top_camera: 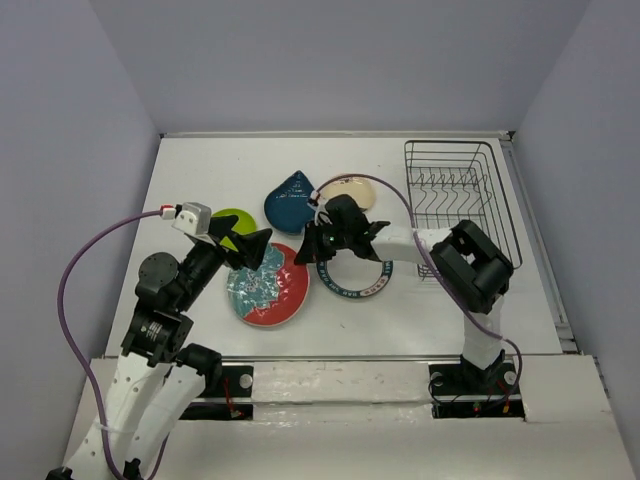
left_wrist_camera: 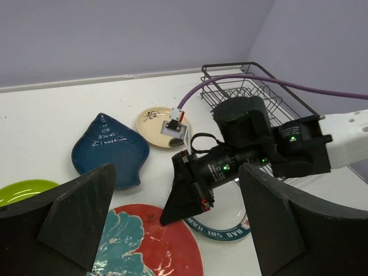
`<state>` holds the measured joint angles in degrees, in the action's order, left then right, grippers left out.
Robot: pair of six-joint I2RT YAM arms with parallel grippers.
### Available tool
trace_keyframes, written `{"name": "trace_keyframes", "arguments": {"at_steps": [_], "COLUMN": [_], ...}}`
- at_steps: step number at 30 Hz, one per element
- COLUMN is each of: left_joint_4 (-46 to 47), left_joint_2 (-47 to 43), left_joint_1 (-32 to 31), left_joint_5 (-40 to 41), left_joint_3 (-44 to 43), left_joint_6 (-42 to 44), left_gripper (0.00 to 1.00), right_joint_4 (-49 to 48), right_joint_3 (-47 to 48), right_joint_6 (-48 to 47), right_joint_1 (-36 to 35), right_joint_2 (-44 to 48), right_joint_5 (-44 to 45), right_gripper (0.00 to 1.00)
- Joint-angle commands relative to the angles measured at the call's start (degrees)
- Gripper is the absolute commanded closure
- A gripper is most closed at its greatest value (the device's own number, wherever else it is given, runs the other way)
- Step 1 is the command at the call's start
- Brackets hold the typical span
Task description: Load the plates into the dish rack
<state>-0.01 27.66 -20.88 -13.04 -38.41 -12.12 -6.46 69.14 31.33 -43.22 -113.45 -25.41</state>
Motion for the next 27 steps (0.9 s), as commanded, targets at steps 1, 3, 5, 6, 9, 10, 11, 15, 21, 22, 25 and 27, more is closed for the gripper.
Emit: {"name": "trace_keyframes", "arguments": {"at_steps": [1,3,5,6,9,10,11,15,21,22,25,27], "left_joint_4": [2.82,2.82,2.82,2.82,2.82,2.82,2.82,2.82,2.74,2.74,2.65,2.38], "left_joint_2": [-0.94,-1.29,-1.55,-1.82,-2.34,-2.52,-2.61,-3.40,-4.45,-4.54,-5.33,-5.77], "left_joint_1": [0.14,0.14,0.14,0.14,0.14,0.14,0.14,-0.47,-2.22,-2.58,-4.25,-6.18], "left_joint_5": [-0.06,-0.15,-0.23,-0.23,-0.23,-0.23,-0.23,-0.06,0.29,0.29,0.73,1.34], "left_joint_3": [-2.10,-2.10,-2.10,-2.10,-2.10,-2.10,-2.10,-2.10,-2.28,-2.28,-2.37,-2.46], "left_joint_6": [0.25,0.17,0.17,0.08,-0.01,0.08,-0.01,0.17,0.25,0.25,0.61,0.69], "left_gripper": [0.01,0.01,0.01,0.01,0.01,0.01,0.01,0.01,0.01,0.01,0.01,0.01], "right_joint_4": [-1.09,-1.54,-1.89,-1.98,-1.89,-1.98,-1.54,3.37,16.82,18.40,20.69,21.66], "right_joint_3": [-1.29,-1.56,-1.47,-1.47,-1.73,-1.82,-1.73,0.20,8.54,9.51,14.34,18.19], "right_joint_6": [-1.02,-0.05,1.45,1.89,3.56,3.65,3.65,2.95,-3.55,-4.60,-7.85,-10.67], "right_joint_1": [-0.46,-0.46,0.59,1.20,5.15,6.38,7.61,18.42,33.88,37.91,41.19,43.92], "right_joint_2": [10.34,13.24,17.28,18.69,24.49,25.90,27.21,33.72,39.44,39.62,39.53,38.92], "right_joint_5": [2.56,2.56,2.03,1.94,2.03,2.12,2.47,2.82,17.04,19.58,27.32,33.12], "right_gripper": [0.93,0.93,0.93,0.93,0.93,0.93,0.93,0.93,0.93,0.93,0.93,0.93]}}
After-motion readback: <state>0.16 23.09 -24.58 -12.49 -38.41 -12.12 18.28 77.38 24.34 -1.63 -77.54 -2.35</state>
